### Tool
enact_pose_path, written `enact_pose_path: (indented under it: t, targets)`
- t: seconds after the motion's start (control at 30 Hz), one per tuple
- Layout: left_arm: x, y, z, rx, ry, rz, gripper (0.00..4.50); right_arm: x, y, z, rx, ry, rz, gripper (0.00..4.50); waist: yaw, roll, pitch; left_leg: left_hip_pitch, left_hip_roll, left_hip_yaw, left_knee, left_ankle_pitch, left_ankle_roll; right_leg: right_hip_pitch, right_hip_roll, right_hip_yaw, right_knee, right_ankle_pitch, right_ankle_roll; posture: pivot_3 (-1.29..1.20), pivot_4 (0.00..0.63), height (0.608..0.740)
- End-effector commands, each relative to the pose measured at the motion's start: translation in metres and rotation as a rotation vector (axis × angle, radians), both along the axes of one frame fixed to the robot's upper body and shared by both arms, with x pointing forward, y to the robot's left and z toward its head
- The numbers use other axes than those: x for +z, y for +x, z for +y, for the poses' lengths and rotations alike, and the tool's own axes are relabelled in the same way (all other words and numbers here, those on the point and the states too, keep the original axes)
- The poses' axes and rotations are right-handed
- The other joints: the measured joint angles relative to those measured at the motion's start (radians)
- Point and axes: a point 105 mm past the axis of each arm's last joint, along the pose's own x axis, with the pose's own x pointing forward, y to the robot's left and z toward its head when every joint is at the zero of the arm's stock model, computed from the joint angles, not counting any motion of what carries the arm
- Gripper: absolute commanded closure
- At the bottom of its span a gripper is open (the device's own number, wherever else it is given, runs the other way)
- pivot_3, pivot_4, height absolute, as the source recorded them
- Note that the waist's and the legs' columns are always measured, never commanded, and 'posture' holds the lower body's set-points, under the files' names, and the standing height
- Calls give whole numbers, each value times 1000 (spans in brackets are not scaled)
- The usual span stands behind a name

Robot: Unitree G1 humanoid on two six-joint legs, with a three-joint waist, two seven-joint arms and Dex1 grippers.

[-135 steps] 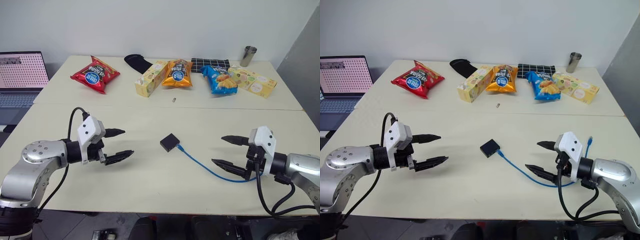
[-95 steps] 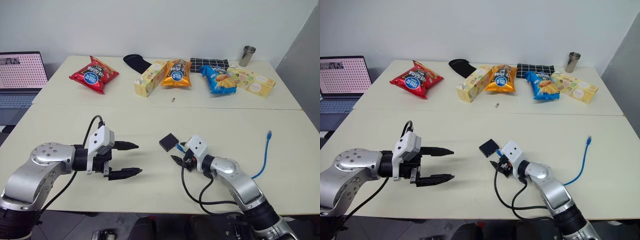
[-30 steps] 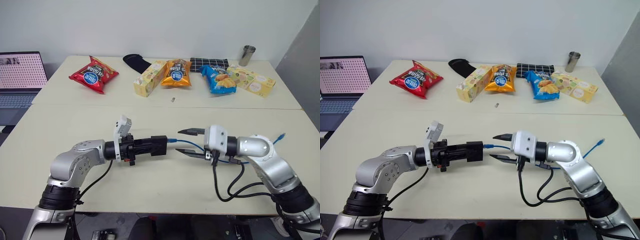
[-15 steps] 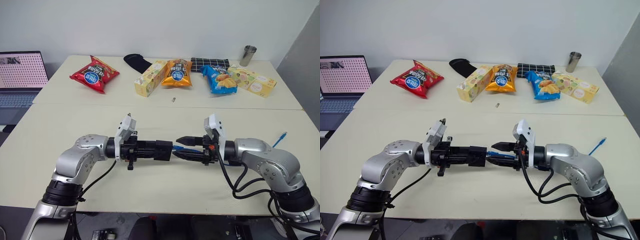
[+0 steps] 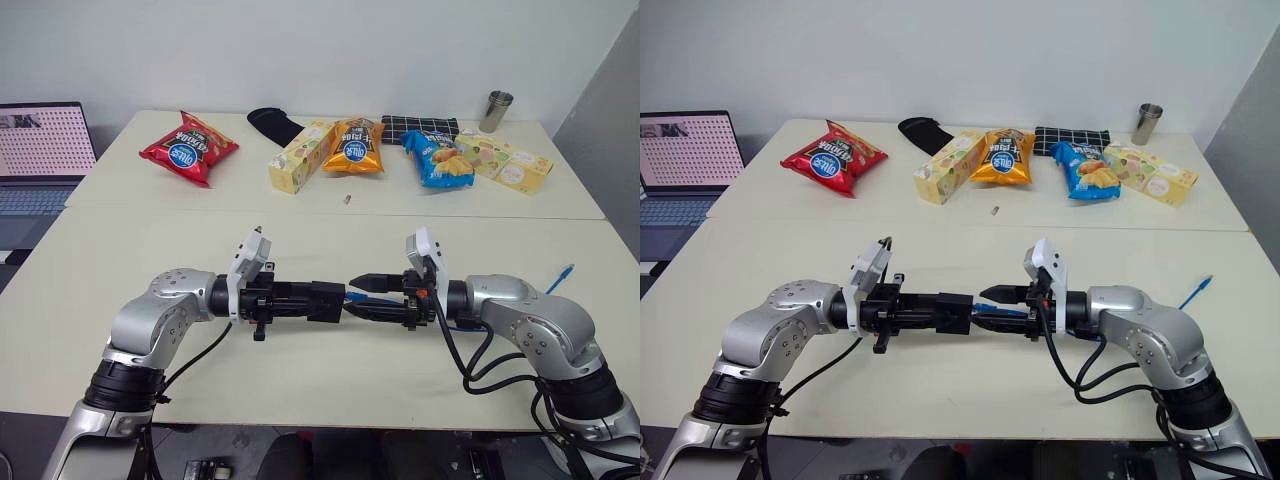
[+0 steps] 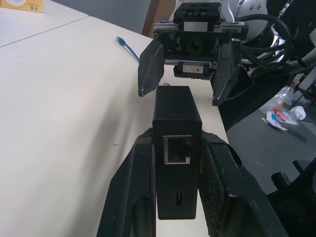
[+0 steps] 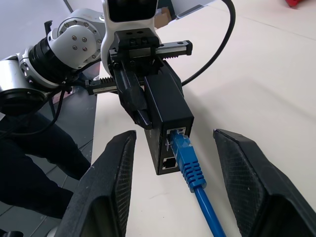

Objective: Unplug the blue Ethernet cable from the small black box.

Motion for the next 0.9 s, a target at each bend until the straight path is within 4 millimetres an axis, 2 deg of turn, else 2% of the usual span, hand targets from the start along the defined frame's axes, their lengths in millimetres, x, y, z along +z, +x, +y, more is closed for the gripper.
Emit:
enact_pose_path:
  t: [0.03, 0.23, 0.33, 0.6, 0.9]
  targets:
    - [11, -1, 3, 3, -21, -40, 3712, 7, -1, 1, 23, 0, -43, 1869, 0, 0, 0, 0, 0, 0, 0, 0, 0, 0, 0, 0, 0, 0, 0, 0, 150, 740]
    - [11, -1, 2, 3, -23, -41, 3712, 6, 0, 1, 23, -6, -47, 1869, 0, 0, 0, 0, 0, 0, 0, 0, 0, 0, 0, 0, 0, 0, 0, 0, 150, 740]
    - [11, -2, 2, 0, -20, -44, 3712, 5, 0, 2, 24, -10, -49, 2316, 0, 0, 0, 0, 0, 0, 0, 0, 0, 0, 0, 0, 0, 0, 0, 0, 150, 740]
    - [10, -3, 1, -4, -19, -44, 3712, 3, 0, 2, 33, -20, -55, 4374, 0, 0, 0, 0, 0, 0, 0, 0, 0, 0, 0, 0, 0, 0, 0, 0, 150, 740]
    - [9, -16, -5, -99, -16, -22, 3713, 5, 4, 2, 59, -31, -46, 4445, -1, 0, 0, 0, 0, 0, 0, 0, 0, 0, 0, 0, 0, 0, 0, 0, 150, 740]
